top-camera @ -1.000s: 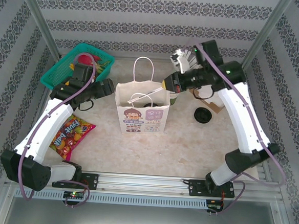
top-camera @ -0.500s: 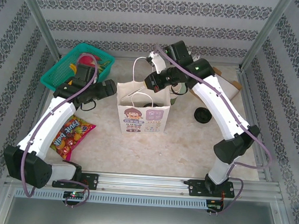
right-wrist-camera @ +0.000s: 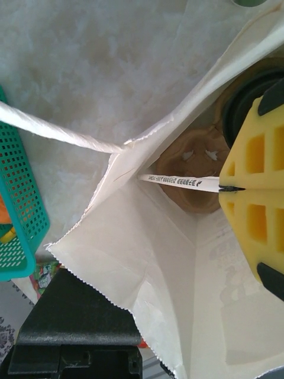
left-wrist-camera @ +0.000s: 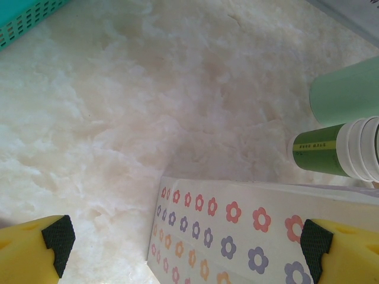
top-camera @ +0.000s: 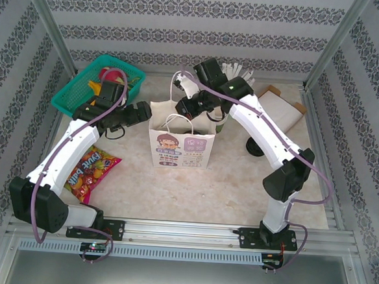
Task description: Pack the takeout coffee
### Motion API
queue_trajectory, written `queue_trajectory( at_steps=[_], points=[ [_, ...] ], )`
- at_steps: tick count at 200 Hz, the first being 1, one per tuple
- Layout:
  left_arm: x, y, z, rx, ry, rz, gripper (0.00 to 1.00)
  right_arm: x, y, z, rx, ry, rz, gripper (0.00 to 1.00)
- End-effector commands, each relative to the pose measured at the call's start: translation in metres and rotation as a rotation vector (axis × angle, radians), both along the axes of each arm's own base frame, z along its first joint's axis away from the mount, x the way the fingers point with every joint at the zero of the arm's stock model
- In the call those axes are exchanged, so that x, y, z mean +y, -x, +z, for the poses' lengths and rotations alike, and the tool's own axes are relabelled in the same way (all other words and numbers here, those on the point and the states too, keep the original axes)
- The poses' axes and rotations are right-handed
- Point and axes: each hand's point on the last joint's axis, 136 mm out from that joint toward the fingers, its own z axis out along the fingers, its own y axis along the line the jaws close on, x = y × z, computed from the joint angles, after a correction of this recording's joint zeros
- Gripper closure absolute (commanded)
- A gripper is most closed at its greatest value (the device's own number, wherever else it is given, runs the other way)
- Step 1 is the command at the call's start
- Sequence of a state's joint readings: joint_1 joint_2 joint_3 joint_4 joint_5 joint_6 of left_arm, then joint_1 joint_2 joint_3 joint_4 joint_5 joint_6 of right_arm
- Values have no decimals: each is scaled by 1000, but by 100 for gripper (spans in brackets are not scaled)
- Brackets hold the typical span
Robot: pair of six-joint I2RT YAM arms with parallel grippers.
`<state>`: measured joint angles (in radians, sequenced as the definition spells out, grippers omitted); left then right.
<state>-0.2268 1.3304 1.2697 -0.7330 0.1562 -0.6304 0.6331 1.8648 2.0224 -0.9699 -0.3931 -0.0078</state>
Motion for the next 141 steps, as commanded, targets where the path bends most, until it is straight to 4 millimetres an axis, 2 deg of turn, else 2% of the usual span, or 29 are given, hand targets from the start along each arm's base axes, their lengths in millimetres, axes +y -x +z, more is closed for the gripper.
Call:
queue_trajectory(
  at_steps=[1, 26, 43, 68, 99, 119, 141],
  points=[
    [7, -2, 14, -36, 0, 32, 0, 10, -10, -20, -30, 42, 15, 93],
    [9, -1, 13, -34, -7, 38, 0, 14, -13, -34, -22, 86, 18, 86],
    [10, -1, 13, -33, -9, 38, 0, 12, -12, -32, -20, 99, 18, 81],
    [11, -1, 11, -29, -14, 41, 1, 4, -9, -26, -42, 118, 17, 67],
    [11, -1, 11, -29, -14, 41, 0, -8, -2, -11, -78, 137, 10, 57],
    [11, -1, 11, -28, -17, 40, 0, -14, 7, 3, -102, 122, 22, 48],
    [11, -1, 11, -31, -22, 39, 0, -24, 15, 20, -145, 107, 20, 44]
  ],
)
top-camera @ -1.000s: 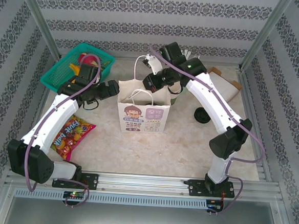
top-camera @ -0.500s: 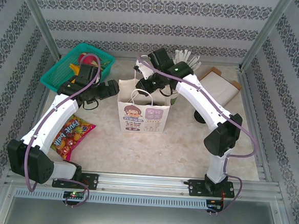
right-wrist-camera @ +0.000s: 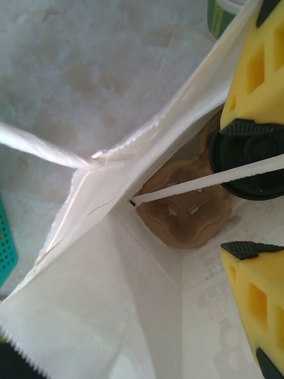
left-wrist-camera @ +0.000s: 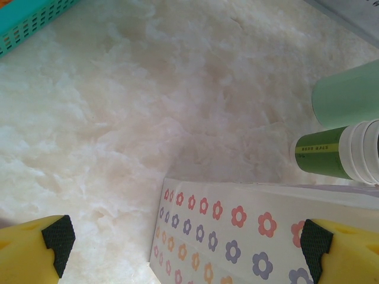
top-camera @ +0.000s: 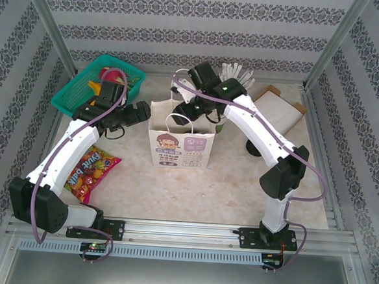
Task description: Pack the takeout coffee
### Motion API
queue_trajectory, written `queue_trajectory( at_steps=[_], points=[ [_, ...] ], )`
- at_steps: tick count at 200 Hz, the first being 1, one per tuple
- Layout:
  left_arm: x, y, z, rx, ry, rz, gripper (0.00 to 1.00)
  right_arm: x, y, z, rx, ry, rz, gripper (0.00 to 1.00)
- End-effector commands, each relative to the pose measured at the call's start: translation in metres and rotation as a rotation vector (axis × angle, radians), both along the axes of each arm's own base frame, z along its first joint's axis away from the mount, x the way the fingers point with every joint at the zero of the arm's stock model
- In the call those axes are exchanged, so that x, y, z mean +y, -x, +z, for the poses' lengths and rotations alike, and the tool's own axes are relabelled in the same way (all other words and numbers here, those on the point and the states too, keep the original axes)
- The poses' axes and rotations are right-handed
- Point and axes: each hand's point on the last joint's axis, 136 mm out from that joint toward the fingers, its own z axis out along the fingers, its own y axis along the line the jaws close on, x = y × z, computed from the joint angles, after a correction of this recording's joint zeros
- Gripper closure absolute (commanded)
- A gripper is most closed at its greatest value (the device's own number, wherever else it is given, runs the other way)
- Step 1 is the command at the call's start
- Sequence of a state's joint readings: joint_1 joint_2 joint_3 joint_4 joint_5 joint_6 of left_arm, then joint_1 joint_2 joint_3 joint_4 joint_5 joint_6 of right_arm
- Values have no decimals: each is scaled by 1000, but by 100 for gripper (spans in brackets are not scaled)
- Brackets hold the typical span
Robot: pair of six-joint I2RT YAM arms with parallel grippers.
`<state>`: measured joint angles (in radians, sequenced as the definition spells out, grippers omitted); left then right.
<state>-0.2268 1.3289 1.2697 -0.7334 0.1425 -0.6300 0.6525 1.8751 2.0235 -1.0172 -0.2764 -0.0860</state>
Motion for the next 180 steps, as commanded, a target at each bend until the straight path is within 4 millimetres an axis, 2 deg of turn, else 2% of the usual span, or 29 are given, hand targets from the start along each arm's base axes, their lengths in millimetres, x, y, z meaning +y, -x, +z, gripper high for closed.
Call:
queue_trajectory(
  at_steps=[1, 25, 47, 64, 68, 74, 77, 99, 119, 132, 157, 180],
  points=[
    [9, -1, 11, -28, -12, 31, 0, -14, 17, 37, -88, -23, 18, 44],
    [10, -2, 11, -31, -20, 34, 0, -28, 23, 57, -143, -34, -8, 35],
    [11, -2, 11, -34, -21, 35, 0, -46, 23, 72, -197, -38, -75, 30],
    [11, -2, 12, -35, -20, 38, 0, -57, 23, 85, -223, -62, -136, 23],
    [11, -2, 12, -37, -22, 39, 0, -60, 22, 87, -226, -70, -150, 21],
    [11, -2, 12, -39, -21, 41, 0, -64, 22, 91, -234, -79, -178, 5],
    [11, -2, 12, -40, -22, 42, 0, -66, 21, 93, -239, -84, -194, 2],
    [15, -1, 15, -54, -30, 60, 0, -95, 11, 96, -274, -84, -348, 2],
    [17, -1, 17, -72, -30, 66, 0, -137, -3, 88, -269, -93, -544, 2],
    [14, -1, 18, -85, -22, 49, 0, -165, -9, 75, -219, -121, -660, 2],
    [6, -2, 20, -102, 3, 8, 0, -216, -19, 44, -125, -142, -847, 2],
    [10, -1, 22, -120, -2, 25, 0, -262, -27, 3, -32, -102, -984, 2]
  ],
)
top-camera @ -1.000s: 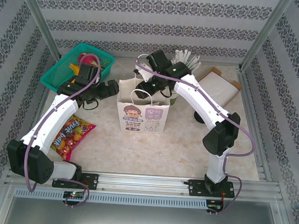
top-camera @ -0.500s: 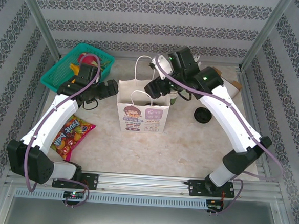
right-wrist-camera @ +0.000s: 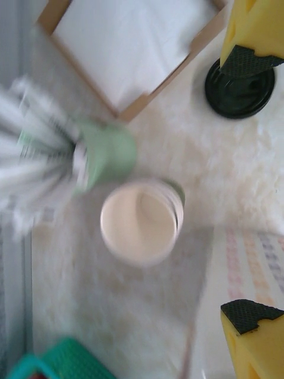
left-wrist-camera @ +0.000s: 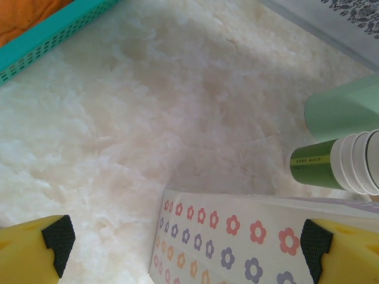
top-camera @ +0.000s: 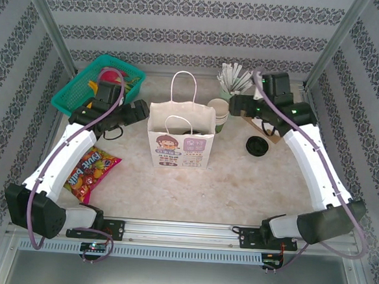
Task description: Pack the takeout coffee
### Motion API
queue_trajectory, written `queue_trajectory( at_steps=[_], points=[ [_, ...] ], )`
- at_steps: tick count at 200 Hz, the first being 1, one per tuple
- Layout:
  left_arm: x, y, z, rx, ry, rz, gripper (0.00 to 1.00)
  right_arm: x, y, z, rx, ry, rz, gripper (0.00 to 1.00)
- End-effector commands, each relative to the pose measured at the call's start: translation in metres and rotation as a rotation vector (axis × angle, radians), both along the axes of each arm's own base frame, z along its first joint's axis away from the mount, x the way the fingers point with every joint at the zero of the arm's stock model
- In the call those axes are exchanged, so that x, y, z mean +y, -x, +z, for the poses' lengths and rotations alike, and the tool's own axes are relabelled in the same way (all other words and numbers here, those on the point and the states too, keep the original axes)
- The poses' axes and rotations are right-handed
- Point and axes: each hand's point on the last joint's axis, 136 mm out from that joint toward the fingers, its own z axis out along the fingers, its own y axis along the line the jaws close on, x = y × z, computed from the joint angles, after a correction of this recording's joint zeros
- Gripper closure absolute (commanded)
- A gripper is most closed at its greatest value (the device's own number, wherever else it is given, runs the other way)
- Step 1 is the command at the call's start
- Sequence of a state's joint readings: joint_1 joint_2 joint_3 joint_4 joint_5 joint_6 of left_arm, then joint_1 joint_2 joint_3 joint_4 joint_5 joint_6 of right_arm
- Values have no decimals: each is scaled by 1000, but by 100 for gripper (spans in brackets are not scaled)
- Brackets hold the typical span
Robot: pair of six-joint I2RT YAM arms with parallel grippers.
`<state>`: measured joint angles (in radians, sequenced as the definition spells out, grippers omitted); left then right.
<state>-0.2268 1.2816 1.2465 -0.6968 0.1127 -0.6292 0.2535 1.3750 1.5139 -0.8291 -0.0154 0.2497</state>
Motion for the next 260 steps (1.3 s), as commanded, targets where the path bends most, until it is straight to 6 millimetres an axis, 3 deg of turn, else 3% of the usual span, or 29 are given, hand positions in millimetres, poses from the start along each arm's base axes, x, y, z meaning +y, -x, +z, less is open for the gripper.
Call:
queue_trajectory(
  at_steps=[1, 35, 99, 134, 177, 233, 260],
  points=[
    [4, -2, 10, -58, 7, 6, 0, -37, -7, -27, 65, -66, -162, 2],
    [-7, -1, 16, -86, 37, -65, 0, -80, -22, -88, 243, -60, -259, 2],
    [-4, 2, 9, -50, 22, -52, 0, -140, -82, -154, 382, 18, -390, 2],
    [-2, 4, 9, -42, 15, -45, 0, -154, -113, -186, 441, 26, -408, 2],
    [-1, 6, 7, -29, 11, -43, 0, -159, -132, -212, 479, 35, -417, 2],
    [0, 8, 7, -26, 6, -39, 0, -163, -132, -248, 583, 65, -435, 3],
    [0, 9, 4, -18, 6, -36, 0, -164, -130, -259, 622, 87, -433, 10]
  ],
)
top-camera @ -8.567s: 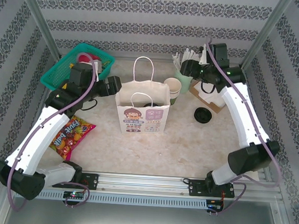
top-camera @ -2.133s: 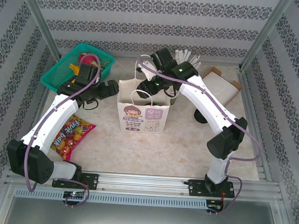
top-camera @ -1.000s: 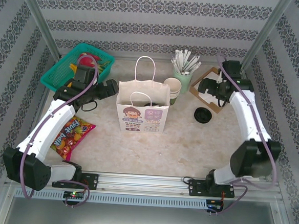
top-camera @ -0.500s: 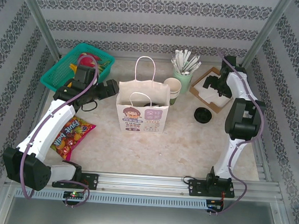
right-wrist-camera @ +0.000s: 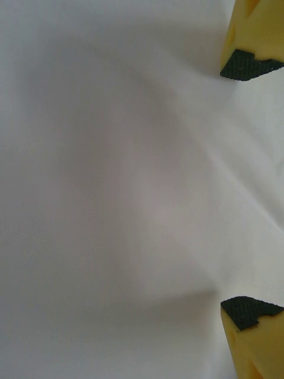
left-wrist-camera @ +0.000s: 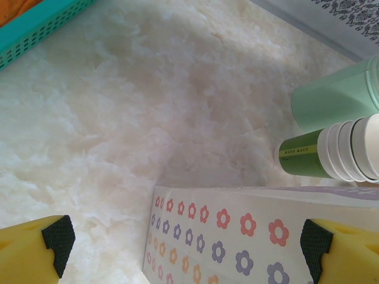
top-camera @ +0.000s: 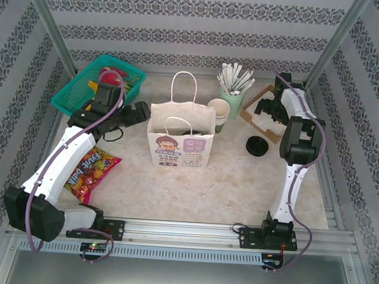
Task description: Pack the takeout coffee
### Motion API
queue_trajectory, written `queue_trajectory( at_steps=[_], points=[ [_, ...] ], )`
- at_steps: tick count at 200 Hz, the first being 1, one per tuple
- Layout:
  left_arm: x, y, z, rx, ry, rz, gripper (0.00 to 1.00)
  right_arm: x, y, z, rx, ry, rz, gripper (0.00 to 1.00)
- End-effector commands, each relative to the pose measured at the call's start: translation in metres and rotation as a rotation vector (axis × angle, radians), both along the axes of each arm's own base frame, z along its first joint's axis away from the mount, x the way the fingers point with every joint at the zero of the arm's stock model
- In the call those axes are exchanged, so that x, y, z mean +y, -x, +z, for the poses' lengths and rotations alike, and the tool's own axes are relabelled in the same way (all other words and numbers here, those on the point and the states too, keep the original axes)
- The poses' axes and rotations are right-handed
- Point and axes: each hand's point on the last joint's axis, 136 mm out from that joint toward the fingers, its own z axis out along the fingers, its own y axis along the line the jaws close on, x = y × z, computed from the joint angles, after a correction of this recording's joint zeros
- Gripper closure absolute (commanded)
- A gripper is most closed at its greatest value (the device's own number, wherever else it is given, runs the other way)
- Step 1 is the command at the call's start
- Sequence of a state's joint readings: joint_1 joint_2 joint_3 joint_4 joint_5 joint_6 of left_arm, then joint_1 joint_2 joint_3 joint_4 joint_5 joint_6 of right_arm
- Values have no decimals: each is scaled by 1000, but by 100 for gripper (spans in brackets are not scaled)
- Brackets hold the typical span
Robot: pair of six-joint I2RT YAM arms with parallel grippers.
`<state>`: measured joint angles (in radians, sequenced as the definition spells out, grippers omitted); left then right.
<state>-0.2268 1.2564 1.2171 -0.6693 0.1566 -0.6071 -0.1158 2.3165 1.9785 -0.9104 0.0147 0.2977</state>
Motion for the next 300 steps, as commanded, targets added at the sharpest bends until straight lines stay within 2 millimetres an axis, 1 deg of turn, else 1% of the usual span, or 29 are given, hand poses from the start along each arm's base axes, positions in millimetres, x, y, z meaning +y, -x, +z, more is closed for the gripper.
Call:
queue_trajectory(
  at_steps=[1, 17, 31, 58, 98, 123, 150, 201, 224, 250, 265, 278, 300],
  points=[
    [7, 5, 2, 3, -15, 12, 0, -5, 9, -9, 69, 35, -5, 11],
    [8, 6, 0, 6, -15, 14, 1, -5, 9, -9, 67, 37, 1, 26],
    [8, 6, -2, 11, -14, 14, 0, -4, 8, -8, 64, 36, 8, 35],
    [8, 7, -3, 13, -15, 12, 0, -3, 7, -8, 66, 29, 21, 57],
    [9, 9, -5, 15, -23, 14, 0, 0, 6, -3, 48, 18, 32, 84],
    [10, 9, -6, 17, -25, 16, 0, 2, 3, 5, 23, 11, 42, 100],
    [10, 9, -6, 16, -27, 16, 0, 3, 2, 18, -21, 13, 41, 100],
    [9, 9, -7, 17, -25, 13, 0, 1, 1, 58, -115, 39, 43, 100],
    [9, 9, -8, 16, -23, 12, 0, 1, 5, 70, -132, 40, 53, 100],
    [8, 9, -7, 16, -20, 9, 0, 4, 9, 73, -119, 32, 77, 100],
    [9, 10, -7, 15, -20, 10, 0, 2, 13, 70, -93, 39, 84, 100],
    [9, 11, -7, 14, -21, 8, 0, 1, 15, 65, -71, 51, 93, 96],
    [9, 12, -7, 12, -22, 10, 1, -2, 21, 61, -29, 68, 98, 94]
  ],
)
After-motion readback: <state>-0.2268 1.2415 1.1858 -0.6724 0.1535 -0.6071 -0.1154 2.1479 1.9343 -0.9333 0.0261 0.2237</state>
